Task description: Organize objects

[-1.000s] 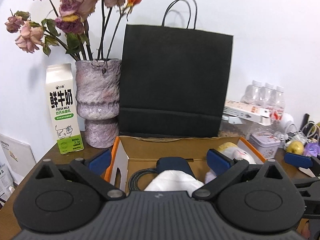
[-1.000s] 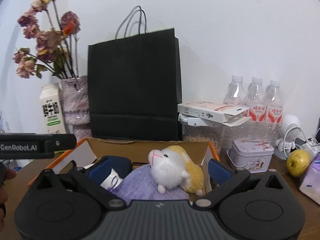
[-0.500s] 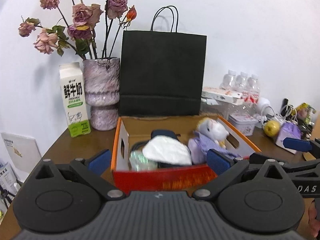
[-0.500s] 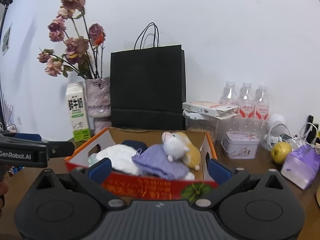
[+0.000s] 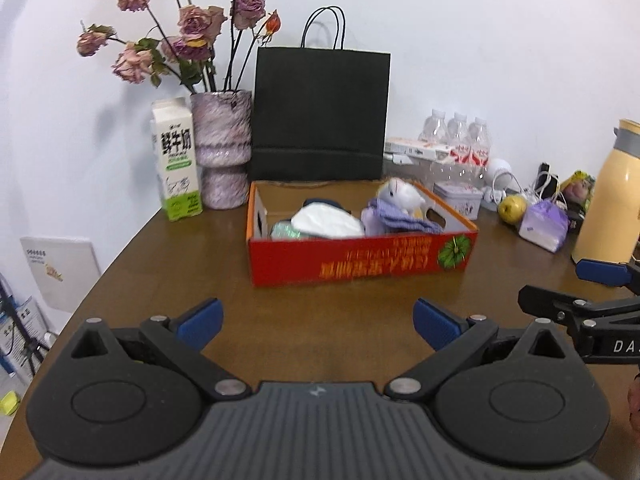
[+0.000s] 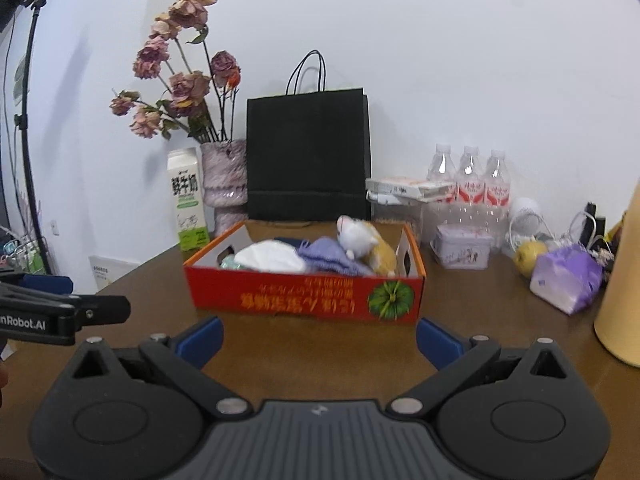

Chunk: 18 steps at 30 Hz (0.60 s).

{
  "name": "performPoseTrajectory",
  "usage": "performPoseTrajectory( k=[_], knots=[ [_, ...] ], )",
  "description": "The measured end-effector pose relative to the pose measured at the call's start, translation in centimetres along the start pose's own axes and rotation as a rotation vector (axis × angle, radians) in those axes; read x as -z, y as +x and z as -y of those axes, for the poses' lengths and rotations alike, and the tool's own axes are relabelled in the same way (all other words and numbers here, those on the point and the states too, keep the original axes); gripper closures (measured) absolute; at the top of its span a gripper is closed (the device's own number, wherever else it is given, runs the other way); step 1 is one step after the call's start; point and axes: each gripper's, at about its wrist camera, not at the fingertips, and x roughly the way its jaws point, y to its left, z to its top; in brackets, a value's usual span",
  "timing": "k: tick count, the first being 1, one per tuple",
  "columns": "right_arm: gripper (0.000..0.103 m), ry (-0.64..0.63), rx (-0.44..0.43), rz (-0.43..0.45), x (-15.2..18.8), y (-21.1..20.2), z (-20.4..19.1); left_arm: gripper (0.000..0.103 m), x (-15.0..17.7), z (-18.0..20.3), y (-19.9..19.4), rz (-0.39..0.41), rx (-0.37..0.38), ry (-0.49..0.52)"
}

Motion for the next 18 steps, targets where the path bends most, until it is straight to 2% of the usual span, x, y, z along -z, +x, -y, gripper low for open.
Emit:
performPoseTrajectory(
  k=[8, 18],
  knots=[
    [0.000, 0.013, 0.004, -0.022, 2.7, -3.8, -0.8, 0.000, 2.8, 0.1, -4.1, -0.009, -0.015, -0.008],
    [0.000, 0.007, 0.006, -0.021, 3.8, -6.1, -1.7, 0.000, 4.2, 0.1, -5.9, -0.016, -0.016, -0.014]
  ],
)
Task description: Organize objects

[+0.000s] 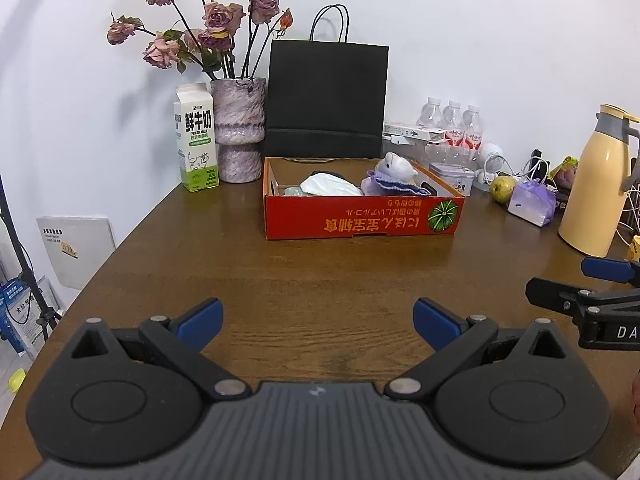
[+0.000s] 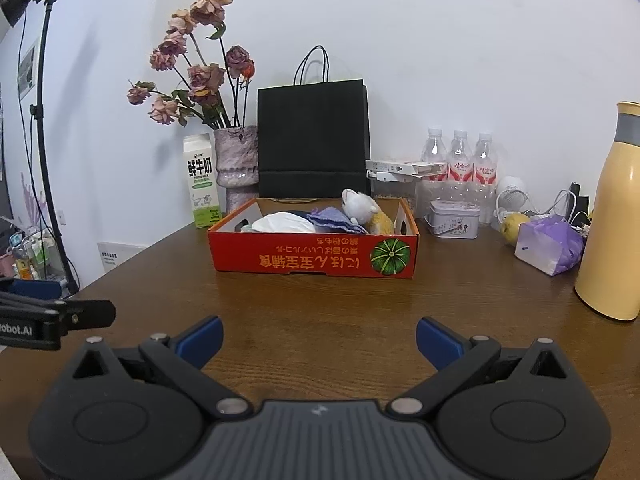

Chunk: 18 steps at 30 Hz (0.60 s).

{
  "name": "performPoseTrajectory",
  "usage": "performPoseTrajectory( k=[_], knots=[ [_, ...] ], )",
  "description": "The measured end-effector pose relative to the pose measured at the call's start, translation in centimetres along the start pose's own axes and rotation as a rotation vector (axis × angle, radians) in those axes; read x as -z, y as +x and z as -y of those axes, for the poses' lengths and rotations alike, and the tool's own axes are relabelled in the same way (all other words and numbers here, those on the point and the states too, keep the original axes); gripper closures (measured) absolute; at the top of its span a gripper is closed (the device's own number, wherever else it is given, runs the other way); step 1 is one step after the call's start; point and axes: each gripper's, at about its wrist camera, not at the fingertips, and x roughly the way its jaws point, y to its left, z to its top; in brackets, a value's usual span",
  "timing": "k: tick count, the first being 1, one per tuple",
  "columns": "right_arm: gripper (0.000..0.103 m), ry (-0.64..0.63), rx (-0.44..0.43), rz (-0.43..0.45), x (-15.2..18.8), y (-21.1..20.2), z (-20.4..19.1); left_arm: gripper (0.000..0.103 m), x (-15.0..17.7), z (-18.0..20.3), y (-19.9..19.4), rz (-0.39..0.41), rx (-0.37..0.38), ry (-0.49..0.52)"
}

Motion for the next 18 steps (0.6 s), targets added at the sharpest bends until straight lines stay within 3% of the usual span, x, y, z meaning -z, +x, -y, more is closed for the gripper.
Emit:
performPoseTrajectory(
  k=[18],
  knots=[
    [0.000, -0.010, 0.001, 0.008, 0.13, -1.01, -0.48, 0.000, 0.45, -0.02, -0.92, 0.008, 0.005, -0.002]
  ],
)
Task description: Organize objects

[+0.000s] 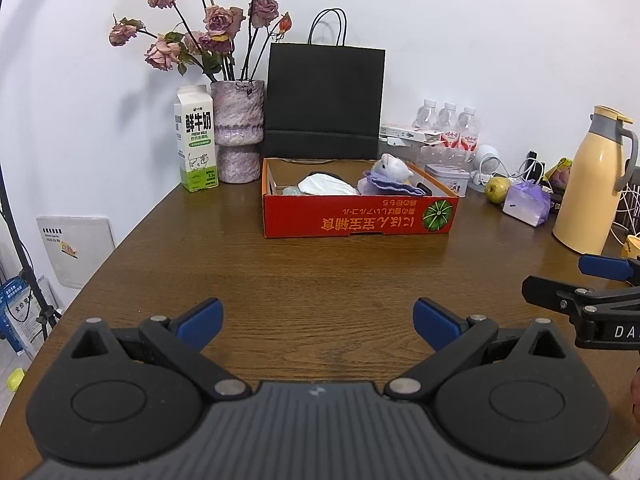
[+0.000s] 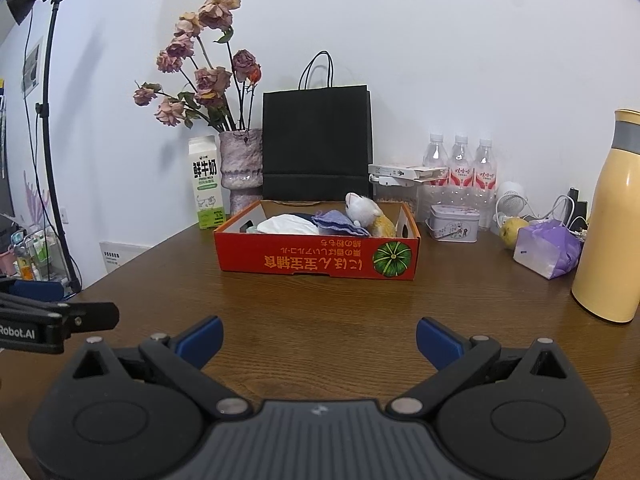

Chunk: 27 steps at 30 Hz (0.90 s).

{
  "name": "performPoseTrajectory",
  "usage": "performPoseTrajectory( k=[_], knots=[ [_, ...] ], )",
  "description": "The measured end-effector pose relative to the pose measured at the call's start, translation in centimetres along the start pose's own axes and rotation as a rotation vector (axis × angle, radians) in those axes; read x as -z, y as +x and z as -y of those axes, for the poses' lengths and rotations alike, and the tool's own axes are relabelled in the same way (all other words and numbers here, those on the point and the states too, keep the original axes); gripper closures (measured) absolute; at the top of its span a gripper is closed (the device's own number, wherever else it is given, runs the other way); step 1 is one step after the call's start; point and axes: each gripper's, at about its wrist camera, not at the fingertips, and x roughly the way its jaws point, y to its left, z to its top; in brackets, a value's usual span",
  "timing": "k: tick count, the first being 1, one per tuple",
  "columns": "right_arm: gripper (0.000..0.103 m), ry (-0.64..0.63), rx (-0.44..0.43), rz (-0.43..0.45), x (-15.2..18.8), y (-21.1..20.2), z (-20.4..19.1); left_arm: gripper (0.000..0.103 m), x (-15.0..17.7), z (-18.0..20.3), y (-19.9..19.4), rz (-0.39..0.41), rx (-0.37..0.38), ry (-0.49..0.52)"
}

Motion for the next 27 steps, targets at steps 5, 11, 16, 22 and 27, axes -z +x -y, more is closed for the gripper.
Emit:
performPoseTrajectory(
  k=[5, 11, 16, 22, 27],
  knots=[
    [0.000, 0.000, 0.001, 0.001, 0.02, -0.07, -0.03, 0.000, 0.08, -0.01, -0.15, 0.001, 0.000, -0.001],
    [0.000, 0.000, 0.000, 0.000, 0.06, -0.16, -0.07, 0.000, 0.10, 0.00, -0.22, 0.001, 0.002, -0.002],
    [0.000, 0.001, 0.001, 0.001, 0.09, -0.16, -0.11, 0.000, 0.17, 0.09, -0.43, 0.000, -0.001, -0.001],
    [0.000, 0.001, 0.001, 0.000, 0.07, -0.15, -0.12, 0.000, 0.24, 0.10, -0.51, 0.001, -0.001, -0.001],
    [0.000, 0.000, 0.000, 0.000, 0.06, -0.13, -0.10, 0.000, 0.30, 0.13, -0.39, -0.004, -0.003, 0.000]
  ],
)
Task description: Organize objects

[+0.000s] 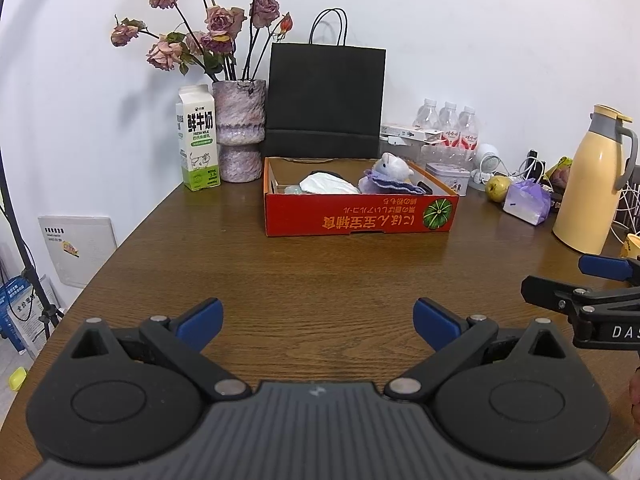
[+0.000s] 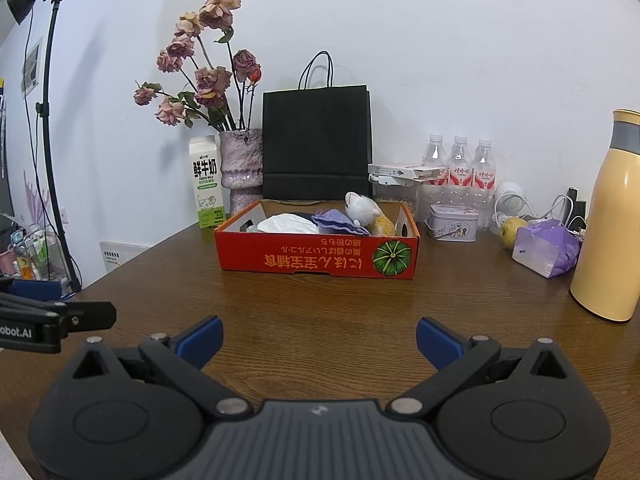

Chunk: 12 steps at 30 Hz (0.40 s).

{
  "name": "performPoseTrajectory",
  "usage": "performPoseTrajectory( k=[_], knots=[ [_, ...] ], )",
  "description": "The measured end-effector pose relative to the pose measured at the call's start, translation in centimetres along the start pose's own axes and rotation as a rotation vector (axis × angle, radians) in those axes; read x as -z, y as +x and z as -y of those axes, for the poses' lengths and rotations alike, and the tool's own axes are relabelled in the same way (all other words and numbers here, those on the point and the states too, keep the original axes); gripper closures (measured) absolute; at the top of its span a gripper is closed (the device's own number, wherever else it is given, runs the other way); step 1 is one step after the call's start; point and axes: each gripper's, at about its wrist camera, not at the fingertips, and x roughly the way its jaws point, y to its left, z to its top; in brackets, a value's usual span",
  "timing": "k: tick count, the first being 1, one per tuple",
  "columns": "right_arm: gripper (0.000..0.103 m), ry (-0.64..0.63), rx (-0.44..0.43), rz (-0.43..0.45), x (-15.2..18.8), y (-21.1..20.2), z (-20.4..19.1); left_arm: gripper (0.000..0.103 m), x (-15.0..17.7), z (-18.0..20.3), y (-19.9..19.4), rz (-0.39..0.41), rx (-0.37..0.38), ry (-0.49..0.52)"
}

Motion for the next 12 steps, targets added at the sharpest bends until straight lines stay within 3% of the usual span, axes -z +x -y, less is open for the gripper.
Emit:
performPoseTrajectory(
  k=[12],
  knots=[
    [0.000, -0.001, 0.004, -0.007, 0.31, -0.06, -0.06, 0.000, 0.06, -0.04, 0.40, -0.003, 0.012, -0.005]
  ],
)
